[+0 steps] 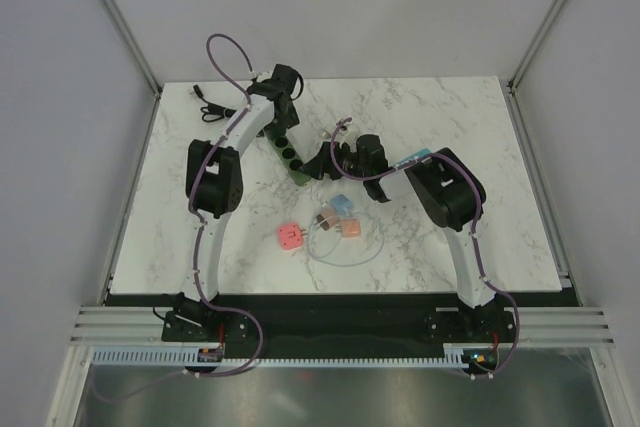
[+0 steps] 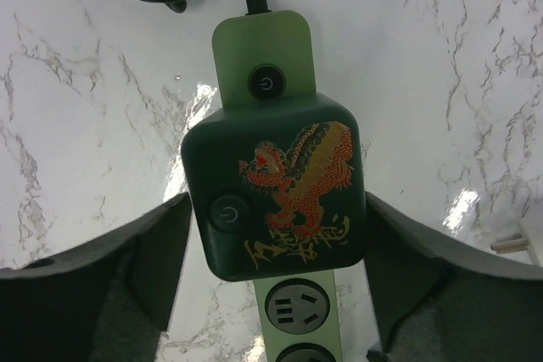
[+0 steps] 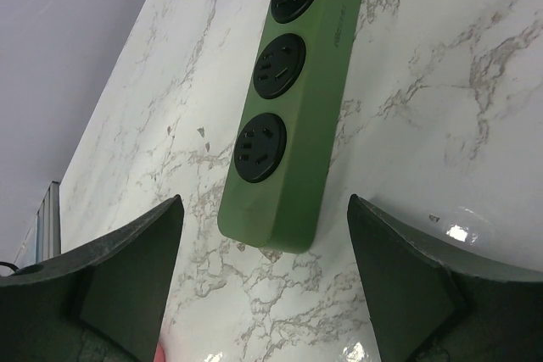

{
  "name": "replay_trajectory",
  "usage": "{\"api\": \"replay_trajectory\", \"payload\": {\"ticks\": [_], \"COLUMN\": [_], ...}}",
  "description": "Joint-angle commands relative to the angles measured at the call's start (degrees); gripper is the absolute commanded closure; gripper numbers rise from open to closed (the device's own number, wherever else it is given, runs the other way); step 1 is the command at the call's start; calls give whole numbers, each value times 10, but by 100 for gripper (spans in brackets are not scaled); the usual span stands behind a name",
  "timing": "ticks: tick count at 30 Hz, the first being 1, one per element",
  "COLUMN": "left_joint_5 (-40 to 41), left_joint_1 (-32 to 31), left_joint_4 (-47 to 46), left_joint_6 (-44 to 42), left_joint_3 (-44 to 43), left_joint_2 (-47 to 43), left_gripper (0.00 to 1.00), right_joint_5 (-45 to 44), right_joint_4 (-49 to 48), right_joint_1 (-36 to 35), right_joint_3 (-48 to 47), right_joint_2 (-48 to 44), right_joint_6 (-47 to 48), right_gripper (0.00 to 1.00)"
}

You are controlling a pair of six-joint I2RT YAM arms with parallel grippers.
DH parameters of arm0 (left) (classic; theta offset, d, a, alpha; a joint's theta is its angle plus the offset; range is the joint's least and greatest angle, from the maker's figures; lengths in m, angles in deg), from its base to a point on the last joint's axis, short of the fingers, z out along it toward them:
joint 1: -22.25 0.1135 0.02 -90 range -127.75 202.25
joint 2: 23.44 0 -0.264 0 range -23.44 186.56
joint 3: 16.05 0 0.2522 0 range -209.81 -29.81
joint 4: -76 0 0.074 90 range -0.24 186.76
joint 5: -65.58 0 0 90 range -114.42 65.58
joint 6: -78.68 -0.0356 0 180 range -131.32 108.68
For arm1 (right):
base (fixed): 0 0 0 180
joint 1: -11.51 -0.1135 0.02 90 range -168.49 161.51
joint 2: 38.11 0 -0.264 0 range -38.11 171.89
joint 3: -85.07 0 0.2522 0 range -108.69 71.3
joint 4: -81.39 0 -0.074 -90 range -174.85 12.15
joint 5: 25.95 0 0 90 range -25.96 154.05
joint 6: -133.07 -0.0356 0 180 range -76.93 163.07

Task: Pull the plug off the socket

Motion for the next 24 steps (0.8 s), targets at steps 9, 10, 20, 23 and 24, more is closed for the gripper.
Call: {"api": "replay_trajectory", "payload": {"ticks": [9,10,20,23,24], "left_joint_5": [-22,-24,-100,-116,-118], "left_joint_1": [7,7,7,7,8], "left_joint_4": [-26,-28,-85,-120,-129], "left_joint_6": [-52,-57,-83,-88,-91], "left_joint_3": [27,43,219,274,286], "left_joint_2": [-50,-58,-241,-298,-309], "left_gripper": [63,74,98,98,98], "right_joint_5": [15,17,44,50,51], "right_joint_4": [42,43,35,13,1], "right_joint_1": [-2,-2,-17,-25,-28], "right_joint_3": [-13,-17,-88,-113,-119], "right_joint_2": [17,19,60,74,80], "right_joint_6": [1,1,-44,-77,-89], "right_gripper": [11,11,9,9,9]}}
